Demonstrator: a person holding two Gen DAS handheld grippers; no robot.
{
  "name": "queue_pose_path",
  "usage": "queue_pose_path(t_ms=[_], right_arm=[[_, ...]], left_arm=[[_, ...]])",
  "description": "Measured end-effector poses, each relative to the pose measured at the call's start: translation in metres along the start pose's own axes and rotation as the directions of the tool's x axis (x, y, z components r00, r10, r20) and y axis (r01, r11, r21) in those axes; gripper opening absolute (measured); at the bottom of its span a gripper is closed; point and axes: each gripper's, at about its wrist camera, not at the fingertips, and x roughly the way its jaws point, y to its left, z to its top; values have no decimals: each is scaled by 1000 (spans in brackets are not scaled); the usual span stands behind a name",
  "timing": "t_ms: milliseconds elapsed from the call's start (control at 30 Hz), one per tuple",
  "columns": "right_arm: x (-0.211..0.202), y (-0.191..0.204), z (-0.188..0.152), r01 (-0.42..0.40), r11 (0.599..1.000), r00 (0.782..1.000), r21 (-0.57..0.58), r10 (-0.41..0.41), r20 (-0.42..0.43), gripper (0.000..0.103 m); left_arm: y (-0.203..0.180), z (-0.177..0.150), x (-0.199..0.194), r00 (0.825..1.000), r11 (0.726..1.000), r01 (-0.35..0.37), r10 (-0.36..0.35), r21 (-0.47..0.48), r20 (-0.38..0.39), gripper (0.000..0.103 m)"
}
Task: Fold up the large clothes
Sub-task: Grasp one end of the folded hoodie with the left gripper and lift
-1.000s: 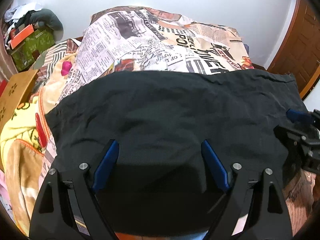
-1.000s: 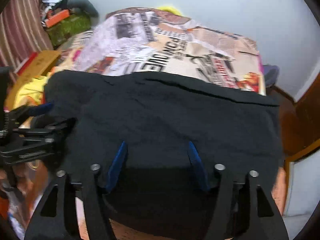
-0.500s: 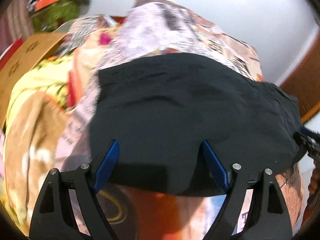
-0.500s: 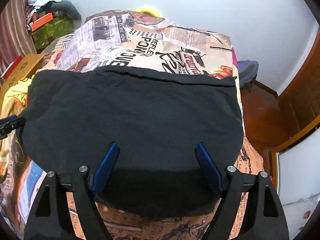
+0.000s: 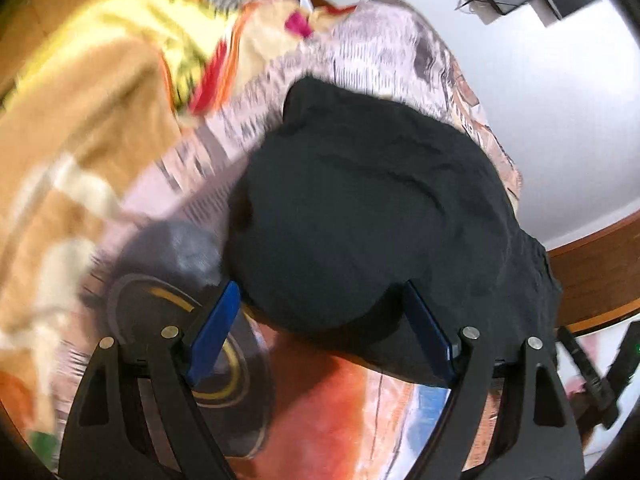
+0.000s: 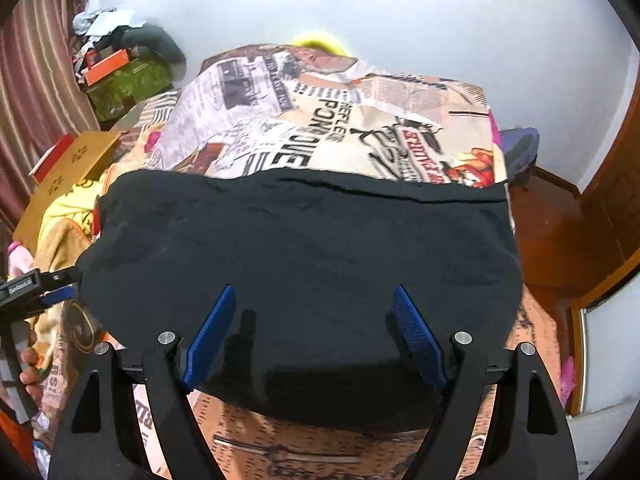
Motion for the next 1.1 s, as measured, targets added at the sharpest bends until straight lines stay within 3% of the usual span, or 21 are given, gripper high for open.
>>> queue_pose_path(t_ms=[67, 300, 367, 433, 500, 833, 900, 967, 1067, 1100], right_arm=[[9, 5, -3, 5, 1000, 1000, -16, -5, -24, 78], [23, 6, -10, -23, 1000, 999, -3, 23, -48, 79], [24, 3, -10, -39, 999, 998, 24, 40, -52, 80], [24, 3, -11, -43, 999, 998, 33, 45, -51, 80], [24, 6, -12, -35, 999, 998, 22, 36, -45, 81], [25, 8, -15, -34, 999, 999, 13, 34, -40, 83], [25, 9, -15, -32, 999, 998, 14, 33, -47, 83], [25, 10, -14, -30, 999, 998, 11, 30, -59, 83], [24, 11, -12, -30, 999, 996, 13, 31, -85, 83], [22, 11, -11, -28, 999, 995, 17, 29, -94, 83]], left_arm=[[9, 1, 10, 997, 995, 66, -68, -79, -21, 83], [13, -4, 20, 991, 981, 121, -128, -152, -38, 90], [21, -13, 28, 977, 960, 180, -200, -212, -75, 90], [32, -21, 36, 956, 922, 243, -281, -301, -89, 91], [36, -23, 37, 949, 908, 268, -306, -323, -73, 91], [17, 3, 60, 963, 909, 261, -269, -325, 20, 92], [9, 5, 57, 974, 927, 224, -218, -300, 56, 84], [-1, 6, 51, 988, 956, 148, -130, -254, 88, 70], [-22, 7, 38, 991, 982, 58, -34, -177, 132, 50], [-28, 8, 35, 990, 988, 33, -12, -150, 143, 48]])
